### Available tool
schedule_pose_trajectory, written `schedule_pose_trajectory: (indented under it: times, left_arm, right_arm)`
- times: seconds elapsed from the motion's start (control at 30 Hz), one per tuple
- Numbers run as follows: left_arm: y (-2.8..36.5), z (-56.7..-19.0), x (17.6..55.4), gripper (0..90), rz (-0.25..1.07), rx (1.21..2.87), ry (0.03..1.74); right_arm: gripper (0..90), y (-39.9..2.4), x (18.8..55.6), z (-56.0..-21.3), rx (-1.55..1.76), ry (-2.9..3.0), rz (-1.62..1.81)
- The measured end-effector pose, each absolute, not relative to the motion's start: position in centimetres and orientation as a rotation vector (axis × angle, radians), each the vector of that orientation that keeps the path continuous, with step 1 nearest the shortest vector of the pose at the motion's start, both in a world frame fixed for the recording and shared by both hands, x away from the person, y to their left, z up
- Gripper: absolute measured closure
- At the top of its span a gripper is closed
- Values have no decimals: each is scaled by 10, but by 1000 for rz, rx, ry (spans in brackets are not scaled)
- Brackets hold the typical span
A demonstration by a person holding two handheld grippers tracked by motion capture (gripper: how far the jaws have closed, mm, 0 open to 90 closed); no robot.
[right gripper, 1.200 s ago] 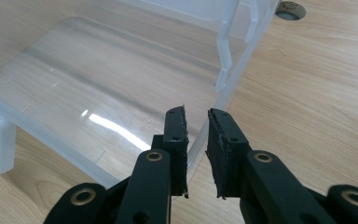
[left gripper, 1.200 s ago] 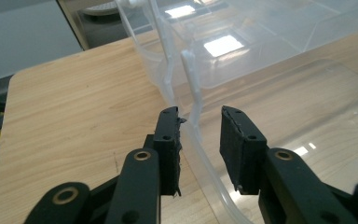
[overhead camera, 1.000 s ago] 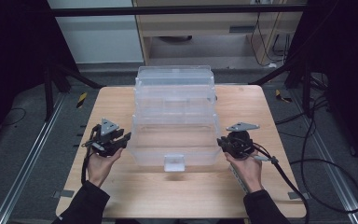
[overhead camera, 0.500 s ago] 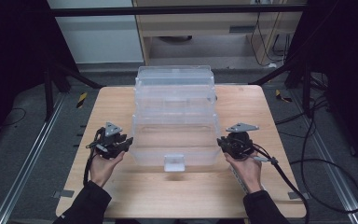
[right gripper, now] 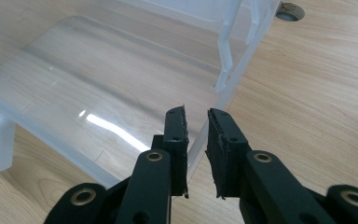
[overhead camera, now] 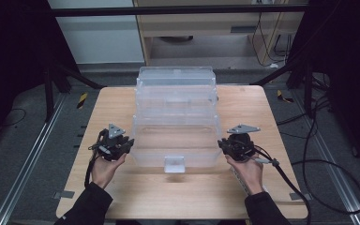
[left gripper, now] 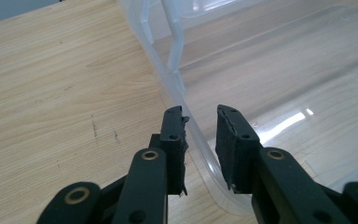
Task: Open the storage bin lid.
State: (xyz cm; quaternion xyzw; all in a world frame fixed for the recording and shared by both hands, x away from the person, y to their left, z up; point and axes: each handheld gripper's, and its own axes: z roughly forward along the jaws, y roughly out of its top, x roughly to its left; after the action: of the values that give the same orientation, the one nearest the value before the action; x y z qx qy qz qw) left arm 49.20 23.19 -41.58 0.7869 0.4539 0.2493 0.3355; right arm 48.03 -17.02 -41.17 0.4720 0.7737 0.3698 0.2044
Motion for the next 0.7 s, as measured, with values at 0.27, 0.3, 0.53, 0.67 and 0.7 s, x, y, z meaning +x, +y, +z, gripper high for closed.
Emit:
schedule_pose_trajectory:
  times: [0.27,0.3,0.53,0.67,0.7]
  left_arm:
    - [233,-416,485,720,642,2029,1194]
    - [233,-416,485,720,642,2029,1194]
    - [233,-417,476,720,635,2008,1205]
    - [233,-417,475,718,639,2012,1205]
    - [233,-417,474,718,642,2013,1203]
  right_arm:
    - [779,-170,478,-411,1316,2164,1029]
    - [778,-170,477,-411,1317,2168,1031]
    - [778,-170,474,-410,1312,2177,1028]
    - [779,-170,474,-411,1309,2178,1027]
    - [779,-170,474,-410,1307,2178,1026]
